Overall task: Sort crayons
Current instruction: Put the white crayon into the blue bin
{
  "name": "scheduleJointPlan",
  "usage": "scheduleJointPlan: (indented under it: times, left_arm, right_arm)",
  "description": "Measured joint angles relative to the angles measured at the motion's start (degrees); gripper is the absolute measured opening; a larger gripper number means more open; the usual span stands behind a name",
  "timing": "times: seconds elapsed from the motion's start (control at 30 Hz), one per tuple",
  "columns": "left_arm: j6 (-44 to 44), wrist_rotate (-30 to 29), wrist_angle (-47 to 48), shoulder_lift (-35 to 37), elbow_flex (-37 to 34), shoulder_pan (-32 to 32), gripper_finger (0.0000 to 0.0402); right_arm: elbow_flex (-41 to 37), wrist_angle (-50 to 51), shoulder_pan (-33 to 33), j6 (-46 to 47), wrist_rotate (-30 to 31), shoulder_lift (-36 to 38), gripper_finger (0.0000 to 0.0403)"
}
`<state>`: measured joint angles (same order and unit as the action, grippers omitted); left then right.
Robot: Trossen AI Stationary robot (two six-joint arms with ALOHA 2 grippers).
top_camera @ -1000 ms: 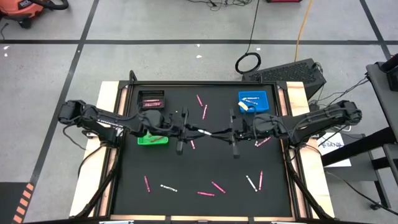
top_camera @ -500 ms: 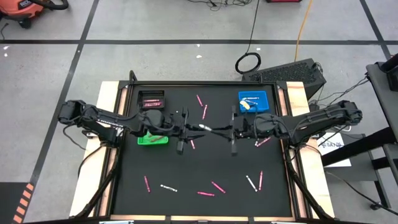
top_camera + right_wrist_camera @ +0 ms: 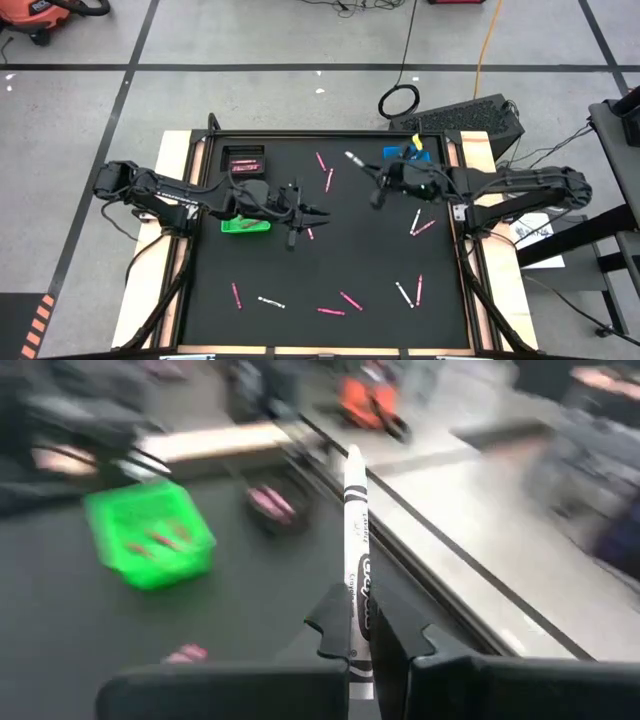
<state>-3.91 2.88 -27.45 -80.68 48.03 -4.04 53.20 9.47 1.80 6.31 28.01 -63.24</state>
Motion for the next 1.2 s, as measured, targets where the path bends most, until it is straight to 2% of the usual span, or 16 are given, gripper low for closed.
scheduleJointPlan:
  times: [0.33,0.5,0.67,0.93,1.03,1.2]
  left_arm:
    - [4.75,-9.17,12.9,0.02,0.02,3.1,0.0093]
    - [4.71,-9.86,21.07,0.02,0.02,6.29,0.0093]
    - [4.69,-9.89,26.67,0.02,0.02,8.53,0.0093]
    - [4.63,-11.32,34.73,0.02,0.02,10.85,0.0093]
    - [4.31,-11.33,37.57,0.02,0.02,11.2,0.0093]
    - [4.25,-11.33,39.03,0.02,0.02,11.2,0.0093]
  right_arm:
    - [-0.01,18.17,13.31,3.49,0.44,0.34,0.0]
    - [-0.01,24.52,18.47,3.33,-0.65,0.34,0.0]
    - [-2.72,25.09,22.62,3.12,-5.85,0.34,0.0]
    - [-8.44,25.12,28.94,2.44,-9.29,0.3,0.0]
    - [-9.47,25.07,31.45,2.3,-13.35,0.3,0.0]
    - [-11.35,23.74,34.91,1.78,-14.62,-0.38,0.0]
